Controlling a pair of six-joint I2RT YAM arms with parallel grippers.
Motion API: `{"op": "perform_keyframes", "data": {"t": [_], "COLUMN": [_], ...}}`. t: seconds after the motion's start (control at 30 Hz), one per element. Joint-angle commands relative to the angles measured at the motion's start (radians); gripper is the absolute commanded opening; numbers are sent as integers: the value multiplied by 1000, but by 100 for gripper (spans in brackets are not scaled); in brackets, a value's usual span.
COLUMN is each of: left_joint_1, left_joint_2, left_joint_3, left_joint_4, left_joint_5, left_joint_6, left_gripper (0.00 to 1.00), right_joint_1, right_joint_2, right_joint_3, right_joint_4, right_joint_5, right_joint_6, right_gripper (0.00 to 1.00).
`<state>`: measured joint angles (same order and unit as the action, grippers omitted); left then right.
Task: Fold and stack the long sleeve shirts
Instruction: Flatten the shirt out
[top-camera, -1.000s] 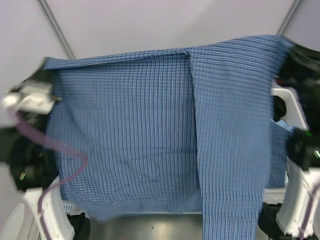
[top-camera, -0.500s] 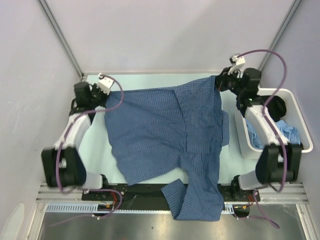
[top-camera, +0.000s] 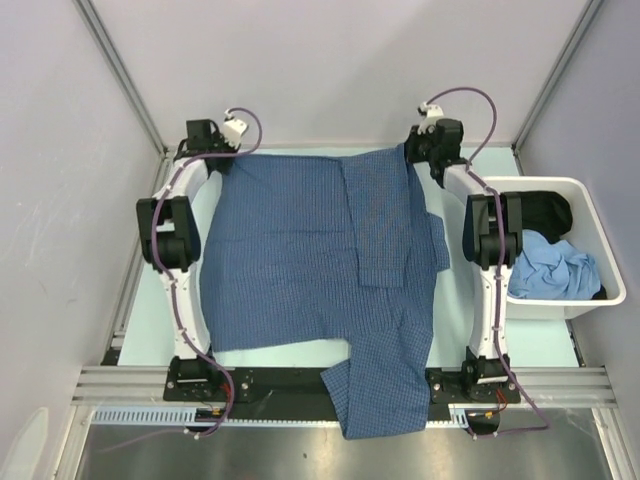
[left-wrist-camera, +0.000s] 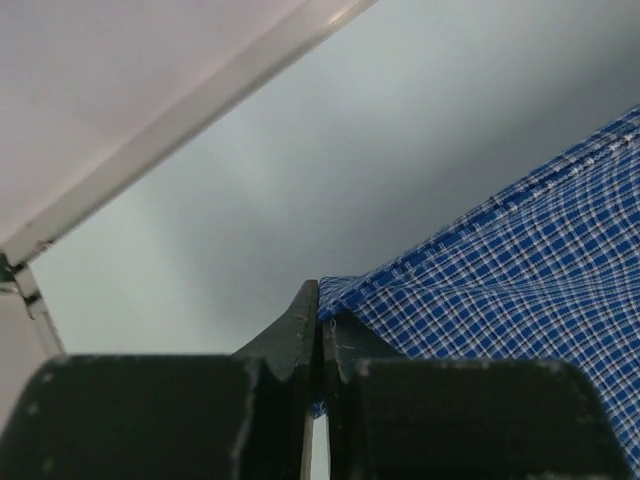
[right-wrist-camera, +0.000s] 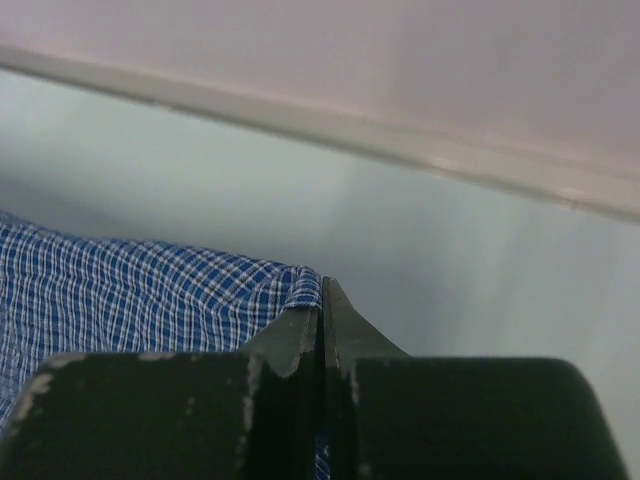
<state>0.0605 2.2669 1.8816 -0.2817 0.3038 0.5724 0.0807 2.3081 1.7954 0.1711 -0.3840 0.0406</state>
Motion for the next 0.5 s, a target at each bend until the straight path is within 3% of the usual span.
{"op": "perform_keyframes", "data": {"t": [0.0,0.07,0.1,0.13,0.2,0.23,0.27,0.47], "left_joint_1": [-40,-51,-51,-53,-51,-45,-41,5], "left_joint_2": [78,114,126,134,128,115,99,6], "left_joint_3": [181,212,247,266,296,297,284,231], "left_joint_4": [-65,-74,-86,-99,-138,-148,-157,-240], "left_joint_5": [-117,-135,-143,-144,-152,-140,-132,-23], "left_joint_6": [73,69,66,61,50,47,38,41], "left_gripper": [7,11,15,28,41,52,56,67], "right_joint_1": [17,25,25,24,16,16,14,13], "right_joint_2": [103,160,174,186,186,176,145,-89], "right_joint_3": [240,323,352,404,429,430,418,225], "right_joint_4": [-25,-53,-102,-129,-227,-257,-287,-478], "right_joint_5": [105,119,126,128,126,126,129,94], "right_joint_6": [-13,-19,-21,-22,-27,-31,-37,-83], "right_gripper": [0,3,19,28,54,61,73,79]}}
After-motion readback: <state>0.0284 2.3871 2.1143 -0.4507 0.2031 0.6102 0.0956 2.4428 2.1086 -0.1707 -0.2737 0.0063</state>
